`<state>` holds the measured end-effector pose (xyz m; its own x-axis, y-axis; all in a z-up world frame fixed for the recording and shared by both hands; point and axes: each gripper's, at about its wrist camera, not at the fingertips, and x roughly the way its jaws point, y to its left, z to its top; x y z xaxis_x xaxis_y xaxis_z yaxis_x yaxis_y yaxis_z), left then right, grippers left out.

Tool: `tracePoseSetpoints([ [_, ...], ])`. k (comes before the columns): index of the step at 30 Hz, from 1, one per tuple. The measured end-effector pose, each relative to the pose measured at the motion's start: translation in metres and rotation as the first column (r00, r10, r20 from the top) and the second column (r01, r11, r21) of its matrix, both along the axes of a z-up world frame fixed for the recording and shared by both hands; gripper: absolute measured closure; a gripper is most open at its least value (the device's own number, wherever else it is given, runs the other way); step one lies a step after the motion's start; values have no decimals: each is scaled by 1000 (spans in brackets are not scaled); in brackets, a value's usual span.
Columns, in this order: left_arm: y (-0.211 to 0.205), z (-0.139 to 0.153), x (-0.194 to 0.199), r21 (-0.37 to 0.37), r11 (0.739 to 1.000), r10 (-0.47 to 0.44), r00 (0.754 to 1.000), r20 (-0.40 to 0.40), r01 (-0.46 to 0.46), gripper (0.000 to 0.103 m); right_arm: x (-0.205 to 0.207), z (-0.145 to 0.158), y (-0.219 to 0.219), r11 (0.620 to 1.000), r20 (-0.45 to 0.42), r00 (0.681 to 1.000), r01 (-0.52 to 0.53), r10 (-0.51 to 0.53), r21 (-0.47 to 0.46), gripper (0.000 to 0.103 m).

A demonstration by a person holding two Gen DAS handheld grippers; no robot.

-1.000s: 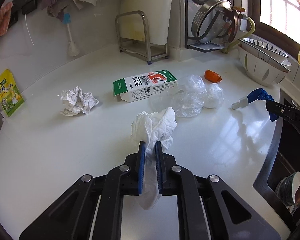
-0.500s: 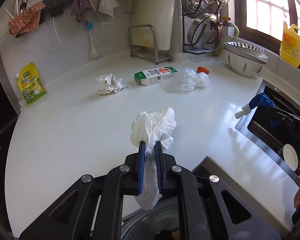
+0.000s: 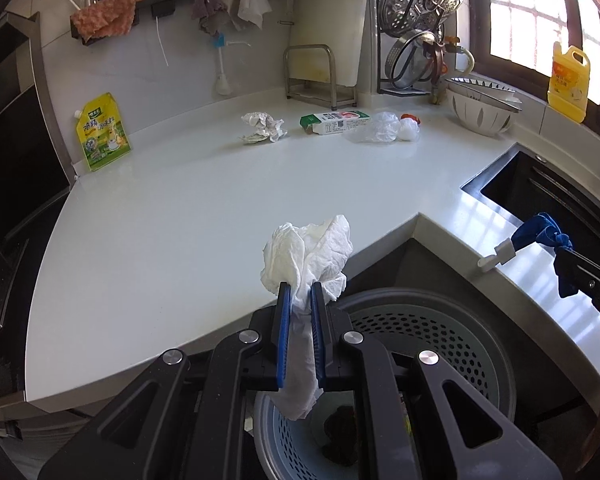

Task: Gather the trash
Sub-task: 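Carry tissue and blue tie over the grey bin and open both grippers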

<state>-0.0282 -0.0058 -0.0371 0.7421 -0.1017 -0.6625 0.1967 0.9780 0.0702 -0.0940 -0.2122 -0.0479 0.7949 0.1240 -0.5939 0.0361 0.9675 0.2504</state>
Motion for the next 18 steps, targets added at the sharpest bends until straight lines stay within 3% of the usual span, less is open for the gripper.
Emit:
tracePoseSetpoints([
  [18,8,-47,-44,-21,999,-49,995,-91,47,92,-51,-43,34,999,-78,996,-33,29,-43,89],
])
